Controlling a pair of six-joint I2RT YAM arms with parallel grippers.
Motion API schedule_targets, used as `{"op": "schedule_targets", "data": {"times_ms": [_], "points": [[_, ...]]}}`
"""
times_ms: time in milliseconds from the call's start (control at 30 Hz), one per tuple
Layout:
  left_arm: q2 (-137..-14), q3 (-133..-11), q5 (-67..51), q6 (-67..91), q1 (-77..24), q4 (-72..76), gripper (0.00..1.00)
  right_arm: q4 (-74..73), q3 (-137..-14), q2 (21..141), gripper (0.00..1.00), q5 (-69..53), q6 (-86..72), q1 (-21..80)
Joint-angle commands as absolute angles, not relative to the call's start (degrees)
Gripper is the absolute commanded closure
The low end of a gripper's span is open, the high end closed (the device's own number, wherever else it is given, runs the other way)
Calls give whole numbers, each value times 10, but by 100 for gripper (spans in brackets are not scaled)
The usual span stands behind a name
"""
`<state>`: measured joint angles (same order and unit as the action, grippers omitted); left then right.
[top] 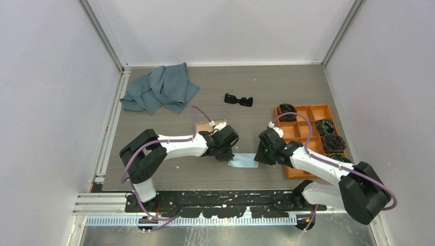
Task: Organize the sunglasses
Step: Pick up the glasses cleaning cloth from the center of the board.
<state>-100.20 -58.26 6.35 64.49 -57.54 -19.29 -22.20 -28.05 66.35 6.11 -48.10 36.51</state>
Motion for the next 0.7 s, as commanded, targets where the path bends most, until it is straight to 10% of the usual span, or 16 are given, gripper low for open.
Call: {"op": "schedule_targets", "data": {"times_ms": [0,333,667], "points": [[-1013,-576,66,649,-577,-193,84,-212,-275,659,65,59,-475,363],[-1013,-577,62,646,-577,-193,95,-197,-271,679,70,42,-479,364],[-1017,-584,55,640,-577,-190,99,-203,-278,674,95,45,-478,363]]}}
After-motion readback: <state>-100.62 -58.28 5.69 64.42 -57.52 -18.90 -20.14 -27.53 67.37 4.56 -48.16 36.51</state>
